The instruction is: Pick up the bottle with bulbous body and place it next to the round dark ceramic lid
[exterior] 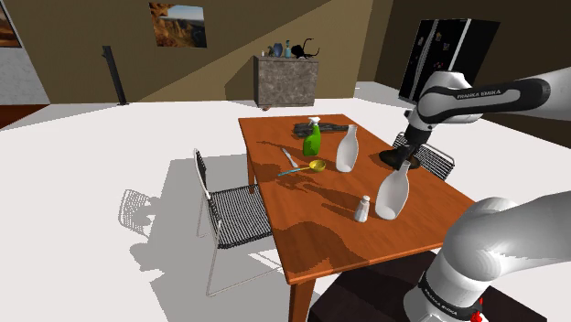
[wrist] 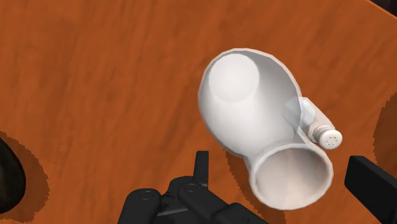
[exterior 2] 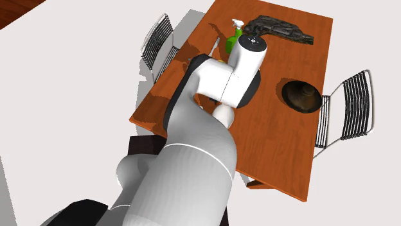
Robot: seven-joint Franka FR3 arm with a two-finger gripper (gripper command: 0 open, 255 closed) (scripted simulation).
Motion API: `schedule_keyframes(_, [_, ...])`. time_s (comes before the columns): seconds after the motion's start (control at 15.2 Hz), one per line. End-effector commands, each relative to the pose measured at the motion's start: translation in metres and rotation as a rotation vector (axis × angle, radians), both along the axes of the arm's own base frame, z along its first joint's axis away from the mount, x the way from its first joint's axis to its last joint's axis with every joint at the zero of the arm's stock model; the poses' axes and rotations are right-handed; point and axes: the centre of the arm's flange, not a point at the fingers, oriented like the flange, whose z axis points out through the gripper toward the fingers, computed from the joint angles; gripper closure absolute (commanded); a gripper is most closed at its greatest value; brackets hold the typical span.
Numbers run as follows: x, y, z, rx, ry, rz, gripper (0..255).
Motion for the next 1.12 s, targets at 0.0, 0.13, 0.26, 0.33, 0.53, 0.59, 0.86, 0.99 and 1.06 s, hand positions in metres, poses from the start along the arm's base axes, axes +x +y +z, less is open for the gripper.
schedule_keyframes(0.0, [0.0013, 0.0012, -0.0083, 0.000, -0.001, 0.000, 0])
schedule_keyframes(0.13, [0.0013, 0.0012, -0.0083, 0.000, -0.001, 0.000, 0])
schedule_keyframes(0.26, [0.0013, 0.0012, -0.0083, 0.000, -0.001, 0.000, 0])
schedule_keyframes(0.33, [0.0013, 0.0012, -0.0083, 0.000, -0.001, 0.000, 0])
schedule_keyframes(0.53, [0.0013, 0.0012, -0.0082, 0.000, -0.001, 0.000, 255])
schedule_keyframes(0.59, [0.0013, 0.0012, -0.0082, 0.000, -0.001, 0.000, 255])
schedule_keyframes(0.86, [0.0013, 0.0012, -0.0082, 0.000, -0.001, 0.000, 255])
schedule_keyframes(0.99, [0.0014, 0.0013, -0.0082, 0.000, -0.001, 0.000, 255])
schedule_keyframes(1.06, [0.0014, 0.0012, -0.0082, 0.000, -0.001, 0.000, 255])
